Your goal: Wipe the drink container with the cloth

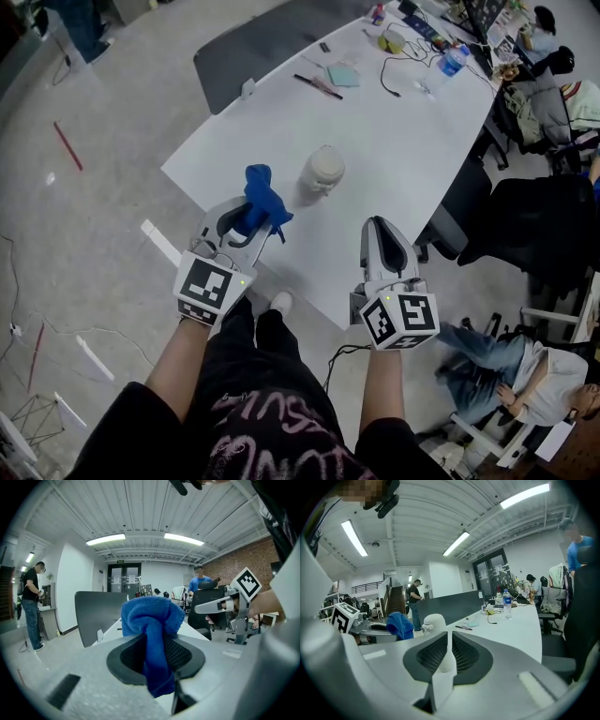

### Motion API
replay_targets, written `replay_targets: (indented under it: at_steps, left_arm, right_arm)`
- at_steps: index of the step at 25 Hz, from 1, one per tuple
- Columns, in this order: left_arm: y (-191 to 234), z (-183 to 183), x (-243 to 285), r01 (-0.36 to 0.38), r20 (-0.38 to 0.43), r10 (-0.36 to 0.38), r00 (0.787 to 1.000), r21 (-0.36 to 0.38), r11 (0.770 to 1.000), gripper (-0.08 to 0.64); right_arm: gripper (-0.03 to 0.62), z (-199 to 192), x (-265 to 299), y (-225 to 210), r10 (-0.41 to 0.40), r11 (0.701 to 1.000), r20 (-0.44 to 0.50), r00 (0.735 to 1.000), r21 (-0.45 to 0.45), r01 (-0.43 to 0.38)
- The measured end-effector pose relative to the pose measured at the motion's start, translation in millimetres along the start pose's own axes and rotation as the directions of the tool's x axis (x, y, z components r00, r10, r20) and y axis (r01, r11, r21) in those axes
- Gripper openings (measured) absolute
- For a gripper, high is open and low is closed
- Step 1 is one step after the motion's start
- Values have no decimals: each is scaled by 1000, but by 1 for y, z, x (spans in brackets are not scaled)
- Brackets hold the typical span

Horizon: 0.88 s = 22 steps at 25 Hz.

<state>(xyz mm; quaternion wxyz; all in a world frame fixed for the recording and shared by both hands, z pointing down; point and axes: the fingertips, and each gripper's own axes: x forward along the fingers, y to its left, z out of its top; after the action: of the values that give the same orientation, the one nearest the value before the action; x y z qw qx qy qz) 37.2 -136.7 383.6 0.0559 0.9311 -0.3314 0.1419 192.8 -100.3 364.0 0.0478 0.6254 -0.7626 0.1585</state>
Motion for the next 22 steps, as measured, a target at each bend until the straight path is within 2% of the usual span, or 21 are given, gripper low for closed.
replay_targets:
  at_steps: [9,22]
  left_arm:
    - [8,-14,15,18,-9,-19,1000,-16,1000,93]
    - [17,-27,17,28,-9,-28,1000,-41,999,92]
  right_arm:
    - [65,-2,30,8,36,999,-11,999,-14,-36]
    - [197,18,67,29,92,994,19,996,-55,-91]
